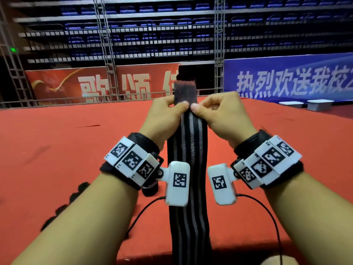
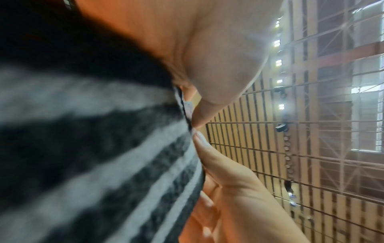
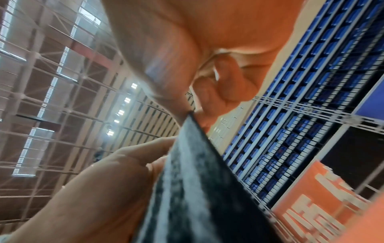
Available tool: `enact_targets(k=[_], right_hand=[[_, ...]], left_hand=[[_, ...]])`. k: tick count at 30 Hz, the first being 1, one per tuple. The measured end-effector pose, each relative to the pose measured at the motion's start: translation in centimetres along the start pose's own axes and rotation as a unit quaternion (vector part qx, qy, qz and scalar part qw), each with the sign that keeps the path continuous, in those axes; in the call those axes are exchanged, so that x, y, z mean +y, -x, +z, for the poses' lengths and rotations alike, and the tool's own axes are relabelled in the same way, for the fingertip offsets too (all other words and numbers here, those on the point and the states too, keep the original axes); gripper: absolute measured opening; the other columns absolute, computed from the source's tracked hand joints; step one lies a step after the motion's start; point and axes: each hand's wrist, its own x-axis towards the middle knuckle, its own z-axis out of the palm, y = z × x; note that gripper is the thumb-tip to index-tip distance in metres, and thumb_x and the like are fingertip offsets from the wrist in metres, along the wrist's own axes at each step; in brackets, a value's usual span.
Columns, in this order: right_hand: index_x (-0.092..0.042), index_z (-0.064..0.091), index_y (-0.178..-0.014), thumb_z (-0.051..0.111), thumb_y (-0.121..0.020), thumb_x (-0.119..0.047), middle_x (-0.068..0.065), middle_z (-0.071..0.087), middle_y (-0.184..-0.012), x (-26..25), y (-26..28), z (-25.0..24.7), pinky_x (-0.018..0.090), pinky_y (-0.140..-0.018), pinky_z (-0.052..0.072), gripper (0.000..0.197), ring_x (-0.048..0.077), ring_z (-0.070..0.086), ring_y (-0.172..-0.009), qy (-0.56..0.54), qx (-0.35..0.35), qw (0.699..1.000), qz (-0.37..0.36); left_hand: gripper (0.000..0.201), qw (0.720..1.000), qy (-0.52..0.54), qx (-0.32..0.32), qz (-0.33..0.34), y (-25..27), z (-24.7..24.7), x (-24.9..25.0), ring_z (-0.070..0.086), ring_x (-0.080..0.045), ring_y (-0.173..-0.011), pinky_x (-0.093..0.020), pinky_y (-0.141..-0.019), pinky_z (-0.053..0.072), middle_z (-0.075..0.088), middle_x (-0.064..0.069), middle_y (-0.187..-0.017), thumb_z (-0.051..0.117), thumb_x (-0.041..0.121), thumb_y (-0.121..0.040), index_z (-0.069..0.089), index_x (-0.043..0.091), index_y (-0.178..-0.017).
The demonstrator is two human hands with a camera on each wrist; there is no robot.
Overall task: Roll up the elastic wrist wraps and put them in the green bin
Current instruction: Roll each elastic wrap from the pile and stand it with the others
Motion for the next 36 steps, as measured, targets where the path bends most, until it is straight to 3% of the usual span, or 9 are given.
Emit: enact_targets(k=[4, 8, 11, 16, 21, 23, 27, 31, 36], right_hand=[[-0.021, 0.069, -0.064, 0.08, -0.082, -0.034, -0.007, 0.064, -0.057, 7.5, 1.9, 2.8, 0.038, -0.066, 0.05, 0.024, 0.012, 0.057, -0.058, 0.019, -0.078, 0.992, 0.093], [-0.019, 0.068, -0.067, 0.077, -0.088, -0.025, -0.009, 0.059, -0.052, 14.5, 4.6, 5.5, 0.026, -0.059, 0.042, 0.024, 0.005, 0.051, -0.049, 0.041, -0.142, 0.974, 0.172], [-0.018, 0.068, -0.072, 0.073, -0.092, -0.019, -0.008, 0.059, -0.051, 18.7, 6.0, 7.2, 0.024, -0.058, 0.043, 0.02, 0.003, 0.051, -0.043, 0.059, -0.178, 0.957, 0.221], [-0.017, 0.066, -0.078, 0.065, -0.097, -0.018, 0.001, 0.062, -0.052, 23.5, 6.0, 8.8, 0.027, -0.055, 0.048, 0.019, 0.01, 0.056, -0.045, 0.069, -0.185, 0.937, 0.286], [-0.016, 0.063, -0.077, 0.062, -0.097, -0.007, 0.007, 0.061, -0.055, 26.7, 4.9, 10.7, 0.023, -0.045, 0.047, 0.022, 0.012, 0.054, -0.04, 0.06, -0.18, 0.922, 0.337], [-0.015, 0.065, -0.074, 0.064, -0.094, -0.005, 0.006, 0.064, -0.057, 28.3, 4.7, 11.4, 0.022, -0.051, 0.049, 0.022, 0.011, 0.057, -0.043, 0.073, -0.19, 0.914, 0.352], [-0.009, 0.07, -0.081, 0.064, -0.09, 0.0, 0.004, 0.067, -0.06, 31.0, 4.3, 12.3, 0.027, -0.058, 0.055, 0.014, 0.013, 0.061, -0.05, 0.078, -0.202, 0.895, 0.389], [-0.013, 0.07, -0.086, 0.063, -0.086, 0.005, 0.002, 0.067, -0.069, 32.9, 3.6, 12.9, 0.036, -0.064, 0.057, 0.02, 0.018, 0.063, -0.061, 0.071, -0.265, 0.879, 0.389], [-0.015, 0.068, -0.104, 0.071, -0.083, 0.004, -0.002, 0.064, -0.077, 35.2, 4.2, 13.3, 0.04, -0.079, 0.054, 0.028, 0.013, 0.061, -0.07, 0.059, -0.311, 0.865, 0.389]], left_hand=[[0.018, 0.993, -0.036, -0.03, -0.106, 0.4, 0.2, -6.7, 0.065, -0.017, -0.072, -0.022, -0.063, 0.053, 0.07, -0.008, -0.086, 0.056, 0.001, -0.097, 0.072, 0.009, -0.096], [0.019, 0.983, -0.034, -0.043, -0.177, 1.3, 0.6, -14.9, 0.068, -0.024, -0.083, -0.037, -0.081, 0.056, 0.072, -0.014, -0.095, 0.059, -0.004, -0.096, 0.072, 0.01, -0.097], [0.017, 0.977, -0.063, -0.019, -0.202, 1.5, 0.6, -19.9, 0.069, -0.019, -0.079, -0.035, -0.08, 0.057, 0.075, -0.009, -0.089, 0.066, 0.001, -0.094, 0.074, 0.015, -0.091], [0.013, 0.963, -0.111, -0.013, -0.245, 0.7, 0.4, -26.3, 0.064, -0.003, -0.071, -0.02, -0.074, 0.05, 0.072, 0.005, -0.081, 0.075, 0.011, -0.09, 0.073, 0.023, -0.087], [0.017, 0.938, -0.114, -0.005, -0.327, 0.0, 1.0, -31.3, 0.065, -0.011, -0.061, -0.025, -0.06, 0.052, 0.073, -0.003, -0.075, 0.073, 0.009, -0.091, 0.073, 0.02, -0.079], [0.014, 0.929, -0.099, 0.008, -0.357, -0.4, 1.3, -32.6, 0.068, -0.015, -0.06, -0.027, -0.054, 0.054, 0.073, -0.004, -0.073, 0.072, 0.009, -0.092, 0.073, 0.015, -0.079], [0.014, 0.918, -0.1, -0.004, -0.384, -1.8, 1.3, -35.0, 0.073, -0.022, -0.067, -0.034, -0.065, 0.061, 0.076, -0.008, -0.078, 0.075, 0.01, -0.09, 0.074, 0.015, -0.077], [0.014, 0.905, -0.145, -0.014, -0.399, -3.1, 1.3, -37.5, 0.066, -0.015, -0.057, -0.031, -0.069, 0.059, 0.074, -0.001, -0.067, 0.078, 0.018, -0.088, 0.075, 0.019, -0.074], [0.02, 0.889, -0.122, -0.008, -0.441, -3.8, 1.8, -39.2, 0.054, -0.008, -0.041, -0.025, -0.048, 0.049, 0.064, 0.002, -0.052, 0.076, 0.015, -0.091, 0.068, 0.016, -0.073]])
